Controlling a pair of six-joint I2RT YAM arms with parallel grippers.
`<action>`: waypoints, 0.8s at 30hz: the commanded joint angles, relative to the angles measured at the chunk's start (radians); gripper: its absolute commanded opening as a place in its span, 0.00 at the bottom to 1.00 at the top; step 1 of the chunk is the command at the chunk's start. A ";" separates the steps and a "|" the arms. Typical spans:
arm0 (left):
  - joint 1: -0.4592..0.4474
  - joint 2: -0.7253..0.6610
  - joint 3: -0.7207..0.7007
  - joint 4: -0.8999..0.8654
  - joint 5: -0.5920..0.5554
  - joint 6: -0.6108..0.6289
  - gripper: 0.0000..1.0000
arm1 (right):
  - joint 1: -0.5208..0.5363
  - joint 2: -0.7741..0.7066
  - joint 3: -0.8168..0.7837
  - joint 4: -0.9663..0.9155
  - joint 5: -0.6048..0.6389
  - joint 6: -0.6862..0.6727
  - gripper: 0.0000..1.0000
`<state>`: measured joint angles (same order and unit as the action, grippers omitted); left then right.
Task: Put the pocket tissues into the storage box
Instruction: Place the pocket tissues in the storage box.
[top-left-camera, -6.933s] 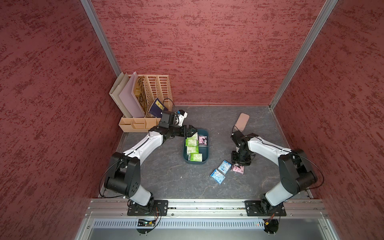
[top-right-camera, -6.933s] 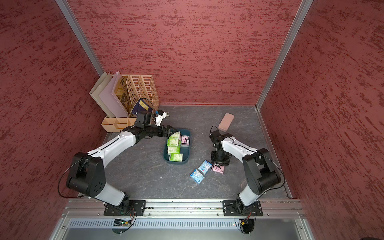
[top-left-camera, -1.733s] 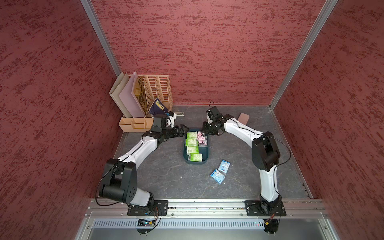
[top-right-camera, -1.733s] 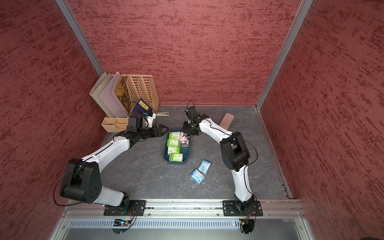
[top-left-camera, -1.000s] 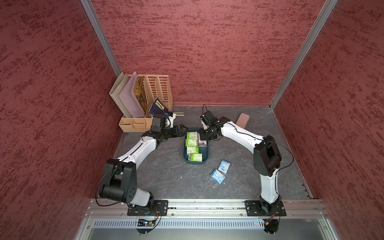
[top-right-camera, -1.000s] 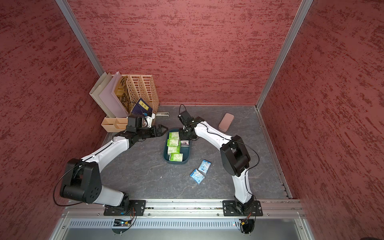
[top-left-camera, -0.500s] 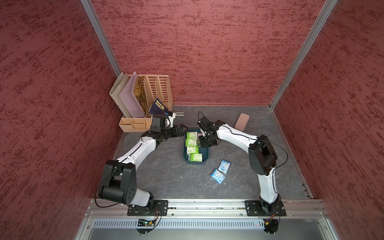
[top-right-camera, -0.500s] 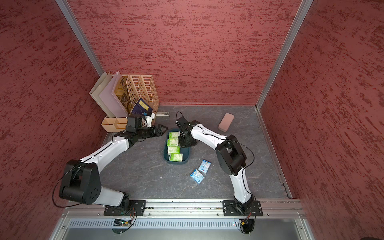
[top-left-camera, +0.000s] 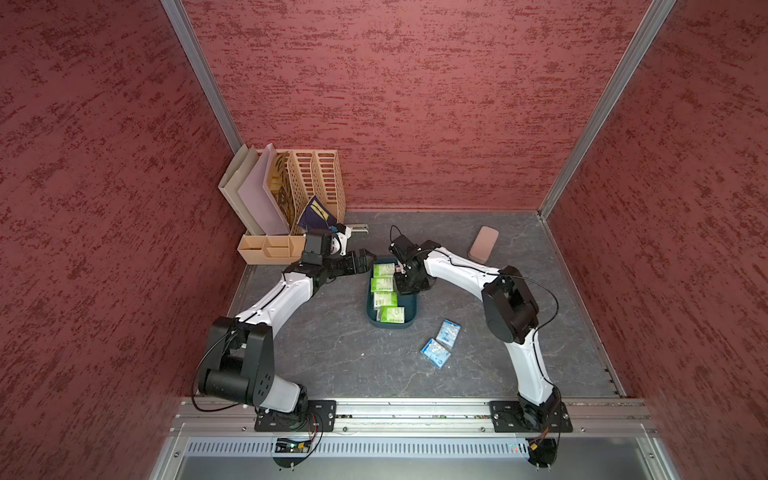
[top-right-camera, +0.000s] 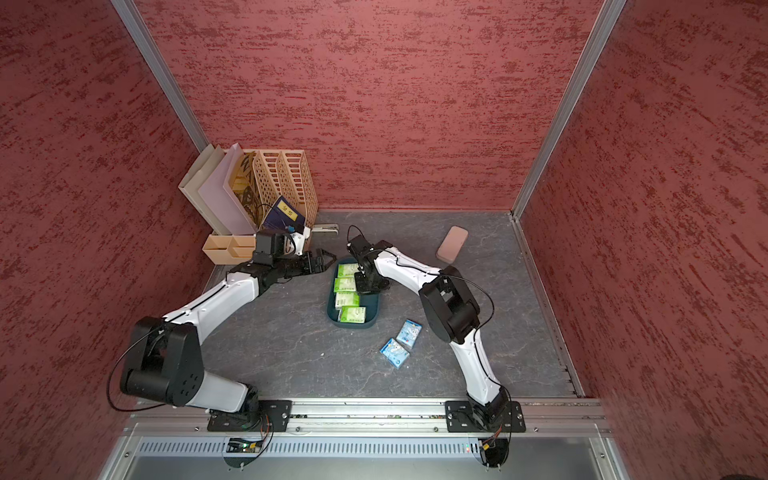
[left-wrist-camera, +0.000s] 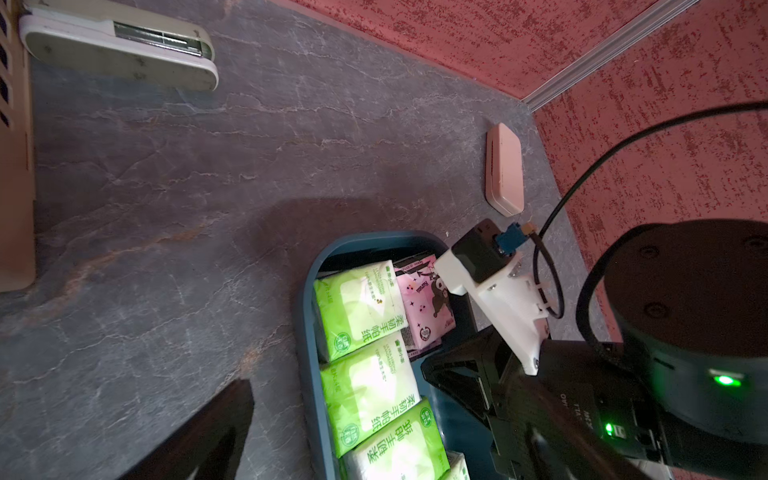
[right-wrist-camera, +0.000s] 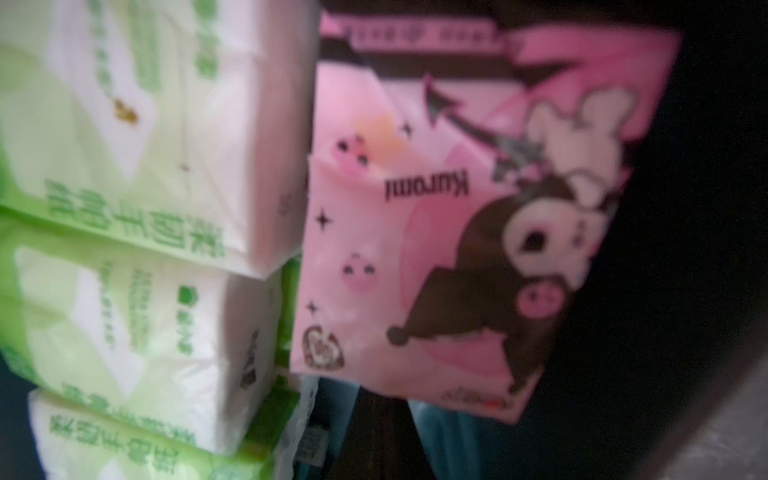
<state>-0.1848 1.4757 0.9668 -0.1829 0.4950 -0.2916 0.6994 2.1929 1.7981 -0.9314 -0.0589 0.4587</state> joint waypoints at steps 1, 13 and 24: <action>0.004 0.014 0.018 -0.002 -0.003 0.008 1.00 | 0.000 0.037 0.041 -0.014 0.076 -0.007 0.00; 0.007 0.012 0.022 -0.011 -0.003 0.014 1.00 | 0.003 -0.061 -0.043 0.055 0.038 -0.043 0.00; 0.001 0.010 0.015 0.013 0.002 -0.006 1.00 | 0.016 -0.112 -0.150 0.067 0.035 -0.032 0.00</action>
<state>-0.1844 1.4792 0.9672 -0.1932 0.4946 -0.2962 0.7074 2.0941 1.6611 -0.8738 -0.0223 0.4263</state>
